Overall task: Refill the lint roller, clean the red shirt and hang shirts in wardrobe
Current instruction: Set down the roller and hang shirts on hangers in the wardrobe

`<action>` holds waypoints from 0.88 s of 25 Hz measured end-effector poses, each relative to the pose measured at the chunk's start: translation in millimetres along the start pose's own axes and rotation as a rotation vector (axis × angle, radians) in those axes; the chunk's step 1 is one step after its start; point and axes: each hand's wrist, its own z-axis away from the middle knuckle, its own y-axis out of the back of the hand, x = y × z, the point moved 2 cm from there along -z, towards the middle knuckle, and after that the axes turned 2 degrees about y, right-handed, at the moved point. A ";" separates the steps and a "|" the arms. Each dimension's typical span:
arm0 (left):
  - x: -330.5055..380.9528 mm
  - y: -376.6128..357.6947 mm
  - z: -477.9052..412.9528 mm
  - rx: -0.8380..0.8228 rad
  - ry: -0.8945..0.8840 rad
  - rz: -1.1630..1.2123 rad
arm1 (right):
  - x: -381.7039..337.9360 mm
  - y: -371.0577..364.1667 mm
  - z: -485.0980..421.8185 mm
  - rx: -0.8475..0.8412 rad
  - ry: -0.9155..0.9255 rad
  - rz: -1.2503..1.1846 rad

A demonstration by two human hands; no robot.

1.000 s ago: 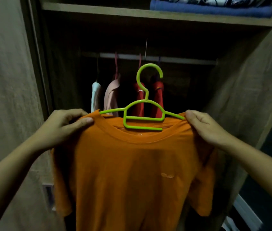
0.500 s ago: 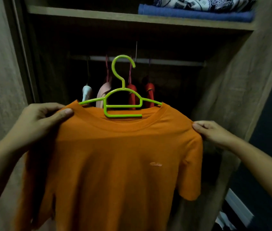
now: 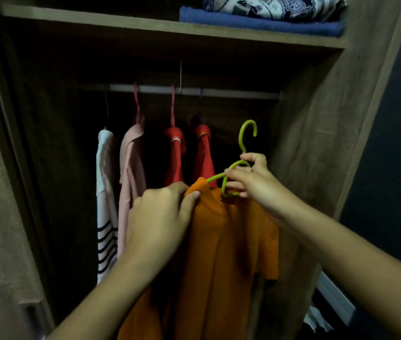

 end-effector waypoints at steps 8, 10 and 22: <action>29.1 -23.8 -67.1 -0.277 0.128 0.092 | -5.3 40.6 -16.3 0.146 -0.074 -0.087; 20.6 -51.2 -105.1 -0.246 0.195 0.201 | -2.6 41.0 -20.9 0.133 -0.082 -0.113; 28.9 -131.8 -169.2 -0.431 0.405 0.454 | 23.4 74.1 -115.1 0.141 -0.071 0.127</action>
